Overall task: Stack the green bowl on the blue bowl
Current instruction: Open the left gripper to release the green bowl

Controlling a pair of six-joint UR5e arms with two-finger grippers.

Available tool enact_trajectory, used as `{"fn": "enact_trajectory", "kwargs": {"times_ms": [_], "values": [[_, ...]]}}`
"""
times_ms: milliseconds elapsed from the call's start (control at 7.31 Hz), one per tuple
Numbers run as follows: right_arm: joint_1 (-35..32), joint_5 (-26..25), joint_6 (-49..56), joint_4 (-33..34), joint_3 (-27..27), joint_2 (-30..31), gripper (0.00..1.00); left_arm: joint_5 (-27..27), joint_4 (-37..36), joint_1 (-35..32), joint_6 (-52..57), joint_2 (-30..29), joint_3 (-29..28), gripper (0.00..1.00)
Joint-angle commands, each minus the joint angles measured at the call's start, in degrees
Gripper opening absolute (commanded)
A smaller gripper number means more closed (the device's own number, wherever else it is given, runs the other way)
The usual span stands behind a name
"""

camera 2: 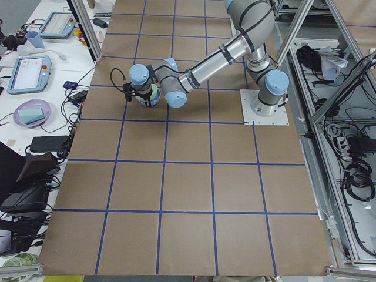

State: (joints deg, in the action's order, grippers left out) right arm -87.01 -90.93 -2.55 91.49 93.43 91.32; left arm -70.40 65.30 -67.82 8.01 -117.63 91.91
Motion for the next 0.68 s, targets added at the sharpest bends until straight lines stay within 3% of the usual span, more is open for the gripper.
{"fn": "enact_trajectory", "kwargs": {"times_ms": [0,410,547], "values": [[0.0,0.0,0.0,0.0,0.0,0.0,1.00,0.0,0.0,0.0,-1.9,0.2,-0.1,1.00],[0.0,0.0,0.0,0.0,0.0,0.0,1.00,-0.6,0.9,-2.1,-3.8,3.5,-1.1,1.00],[0.0,0.0,0.0,0.0,0.0,0.0,1.00,-5.1,2.7,-5.2,-5.4,5.4,-2.7,1.00]]}}
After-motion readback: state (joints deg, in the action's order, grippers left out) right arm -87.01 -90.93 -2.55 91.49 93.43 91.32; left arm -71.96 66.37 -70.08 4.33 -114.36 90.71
